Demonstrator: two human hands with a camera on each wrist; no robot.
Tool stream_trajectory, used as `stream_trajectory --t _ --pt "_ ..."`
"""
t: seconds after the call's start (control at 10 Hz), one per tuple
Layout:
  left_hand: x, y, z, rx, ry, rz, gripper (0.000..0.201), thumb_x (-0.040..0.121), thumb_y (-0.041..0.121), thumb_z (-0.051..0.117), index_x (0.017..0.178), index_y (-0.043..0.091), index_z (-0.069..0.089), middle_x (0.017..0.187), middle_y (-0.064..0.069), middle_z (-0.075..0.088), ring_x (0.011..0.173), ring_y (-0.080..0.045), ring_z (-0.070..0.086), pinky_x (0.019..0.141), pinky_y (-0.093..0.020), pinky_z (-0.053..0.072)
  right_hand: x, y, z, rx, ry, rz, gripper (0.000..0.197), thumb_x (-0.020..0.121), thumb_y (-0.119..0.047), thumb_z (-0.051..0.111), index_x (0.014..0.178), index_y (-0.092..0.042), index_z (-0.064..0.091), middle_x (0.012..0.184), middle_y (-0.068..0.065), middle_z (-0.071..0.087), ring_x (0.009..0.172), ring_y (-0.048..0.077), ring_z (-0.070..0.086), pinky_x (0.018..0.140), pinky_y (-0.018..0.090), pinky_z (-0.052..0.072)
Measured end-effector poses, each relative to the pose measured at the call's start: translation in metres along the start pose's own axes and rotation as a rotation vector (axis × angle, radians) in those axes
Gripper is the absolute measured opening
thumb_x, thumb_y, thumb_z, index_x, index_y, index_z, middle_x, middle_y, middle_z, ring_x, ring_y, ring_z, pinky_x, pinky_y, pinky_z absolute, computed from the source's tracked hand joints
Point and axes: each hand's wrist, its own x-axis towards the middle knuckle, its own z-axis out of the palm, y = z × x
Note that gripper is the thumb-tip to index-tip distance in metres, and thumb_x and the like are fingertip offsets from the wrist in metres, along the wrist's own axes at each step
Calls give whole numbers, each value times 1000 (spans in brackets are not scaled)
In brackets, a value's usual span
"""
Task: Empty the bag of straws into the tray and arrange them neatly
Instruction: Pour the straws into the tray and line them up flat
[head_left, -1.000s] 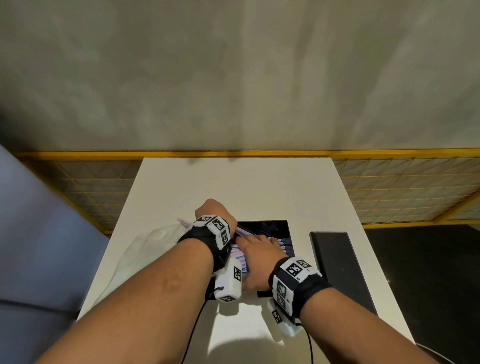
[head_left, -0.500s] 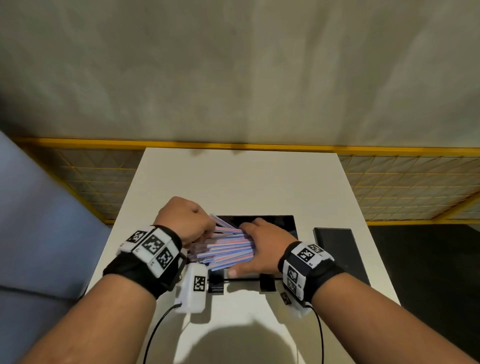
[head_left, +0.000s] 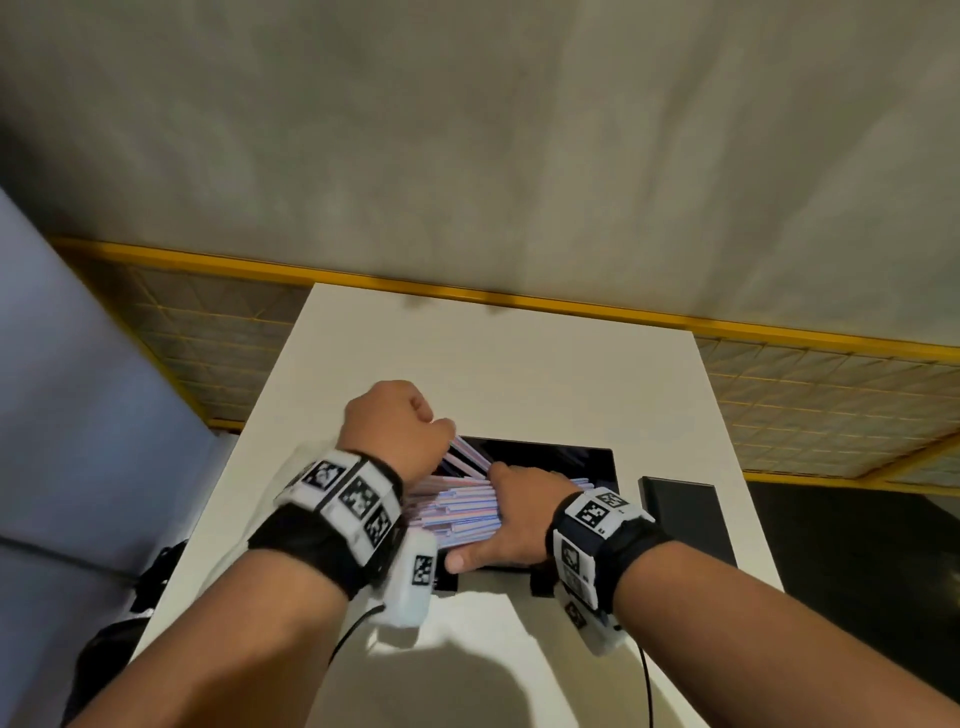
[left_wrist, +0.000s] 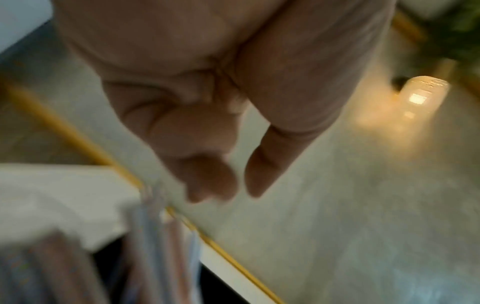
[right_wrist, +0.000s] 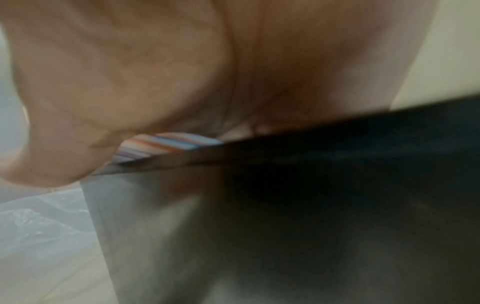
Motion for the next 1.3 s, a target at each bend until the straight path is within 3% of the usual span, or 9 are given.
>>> stream_trajectory --t 0.1,0.2,0.4,0.5,0.6,0.8,1.0,1.2,1.3 --pt "13 16 16 38 -145 -52 17 83 21 71 97 13 69 96 -9 74 89 -29 72 83 -35 60 -3 2 -1 10 -9 -6 101 48 -87 71 121 -22 46 114 -2 61 104 24 61 89 37 50" --pt "21 23 25 143 -149 -85 19 87 16 68 104 6 71 101 -12 74 92 -29 71 81 -34 59 -6 4 0 9 11 -19 95 55 -81 75 122 -21 46 119 0 61 106 25 60 88 36 45" --pt "21 29 32 331 -148 -98 8 87 16 67 91 8 69 75 -3 62 74 -24 60 63 -26 44 -5 7 8 12 60 -14 98 58 -79 74 130 -19 46 128 4 59 117 30 56 102 42 40" --pt "18 31 30 372 -124 -113 13 87 16 64 77 8 61 65 -3 53 57 -18 50 47 -24 35 -3 10 11 25 58 -20 102 56 -80 74 133 -20 45 131 3 58 120 30 54 107 46 36" --pt "18 32 27 339 -113 -161 24 89 16 60 68 8 51 64 -5 51 55 -18 46 44 -24 31 -2 14 12 41 56 -23 101 56 -80 75 133 -22 45 129 2 58 119 29 54 108 47 35" --pt "26 32 28 229 -176 -256 27 94 20 55 71 7 49 69 -7 52 68 -27 53 59 -27 36 1 15 11 62 36 -15 112 54 -79 76 143 -21 39 137 3 54 126 30 50 114 50 31" --pt "30 36 33 178 -251 -273 22 95 22 53 80 5 52 72 -8 53 73 -29 56 59 -27 36 1 15 10 67 22 -14 116 56 -76 78 149 -23 35 141 3 51 129 30 47 115 49 30" --pt "37 23 46 73 -209 -304 27 88 17 61 65 11 47 79 -10 59 72 -28 59 71 -29 48 3 18 13 80 31 -25 111 53 -76 78 144 -24 40 136 3 53 126 29 48 113 49 32" --pt "36 23 49 69 -171 -290 27 85 16 68 67 11 48 88 -13 65 85 -30 72 76 -35 62 5 19 15 78 44 -27 108 52 -76 78 141 -24 42 132 3 55 123 29 50 112 49 32"
